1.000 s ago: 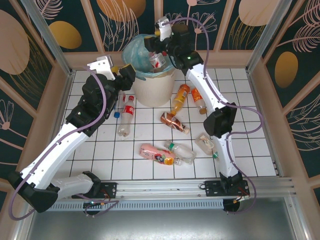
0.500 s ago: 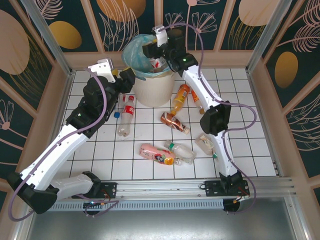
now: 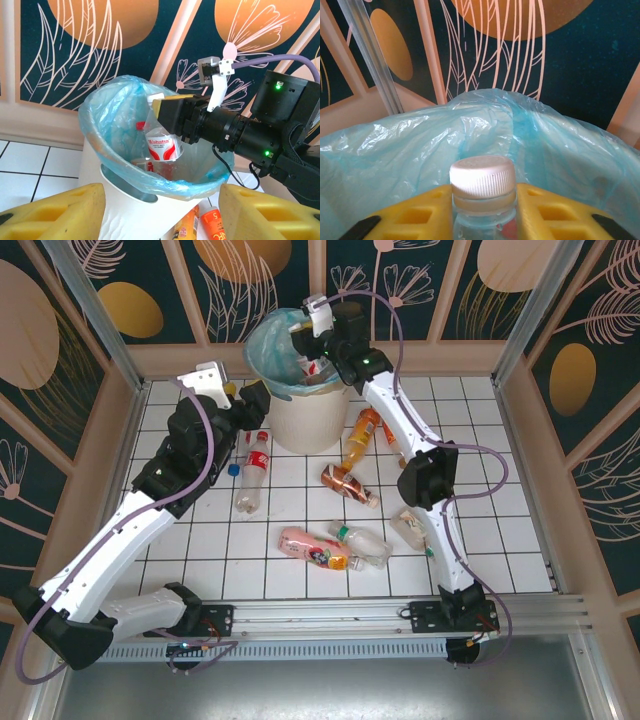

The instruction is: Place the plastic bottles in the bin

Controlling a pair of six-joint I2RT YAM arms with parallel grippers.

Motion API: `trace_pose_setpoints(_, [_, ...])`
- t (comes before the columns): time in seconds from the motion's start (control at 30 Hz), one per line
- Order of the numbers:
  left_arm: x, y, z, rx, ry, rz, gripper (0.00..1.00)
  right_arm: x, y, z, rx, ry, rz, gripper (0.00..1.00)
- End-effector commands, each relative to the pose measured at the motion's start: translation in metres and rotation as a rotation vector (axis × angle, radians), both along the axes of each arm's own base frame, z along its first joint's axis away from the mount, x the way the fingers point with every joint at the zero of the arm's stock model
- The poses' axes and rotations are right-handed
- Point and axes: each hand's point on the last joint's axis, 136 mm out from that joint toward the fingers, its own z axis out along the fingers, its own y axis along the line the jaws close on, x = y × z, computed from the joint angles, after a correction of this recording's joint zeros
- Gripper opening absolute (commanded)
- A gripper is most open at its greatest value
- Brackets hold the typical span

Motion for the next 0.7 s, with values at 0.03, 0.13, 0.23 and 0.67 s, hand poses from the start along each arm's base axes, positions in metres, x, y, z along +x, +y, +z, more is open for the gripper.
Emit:
trace_pose_setpoints(0.03, [-0.001, 0.003, 0.001, -0.013, -0.01, 0.002, 0.62, -0.013, -0.015, 0.062, 0.026, -0.119, -0.015, 0.27])
trace_pose_setpoints(0.13, [-0.001, 0.002, 0.001, -0.014, -0.011, 0.001, 0.62, -0.024, -0.018, 0.078, 0.042, -0.129, 0.0, 0.23])
trace_pose_setpoints(0.23, [-0.002, 0.003, 0.001, -0.016, -0.014, 0.0, 0.62, -0.037, -0.018, 0.09, 0.066, -0.126, 0.033, 0.21])
trace_pose_setpoints(0.67, [-0.005, 0.006, -0.013, -0.023, 0.001, 0.006, 0.62, -0.068, -0.034, 0.027, -0.063, 0.037, 0.04, 0.23])
